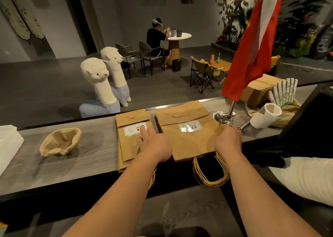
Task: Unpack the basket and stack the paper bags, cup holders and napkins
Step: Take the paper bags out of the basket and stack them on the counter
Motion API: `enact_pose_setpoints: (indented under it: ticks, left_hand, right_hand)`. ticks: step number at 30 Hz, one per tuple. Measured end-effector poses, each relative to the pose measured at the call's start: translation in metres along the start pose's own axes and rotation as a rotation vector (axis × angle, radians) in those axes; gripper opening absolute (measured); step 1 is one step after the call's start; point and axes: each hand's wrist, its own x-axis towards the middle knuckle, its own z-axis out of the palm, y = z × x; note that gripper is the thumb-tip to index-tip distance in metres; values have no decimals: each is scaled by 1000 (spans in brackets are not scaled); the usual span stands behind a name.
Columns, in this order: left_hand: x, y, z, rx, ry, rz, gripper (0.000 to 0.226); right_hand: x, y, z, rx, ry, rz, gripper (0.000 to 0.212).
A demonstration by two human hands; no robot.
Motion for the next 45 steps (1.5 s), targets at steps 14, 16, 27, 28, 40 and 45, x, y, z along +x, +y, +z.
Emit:
enact_pose_setpoints:
  ticks: [14,16,27,28,40,45]
  left_hand:
    - [-4,-13,12,-30,180,86,36]
    - [-10,-23,11,-32,170,95,51]
    - [-50,-49,18,152,103,155,42]
    - [-52,-51,18,152,110,157,40]
    - [-135,-112,26,-430,453,392,34]
    - [-200,-212,110,-590,379,124,21]
  right_hand:
    - [-2,7,5,15,-5,-21,36]
    - [-6,8,2,26,-27,-42,40]
    - [-59,-18,-11,-72,-26,-168,52]
    - [-63,-20,-12,-66,-27,-179,52]
    - [-230,-19,24,283,22,-710,16]
    - [-311,6,81,161,-552,-571,30]
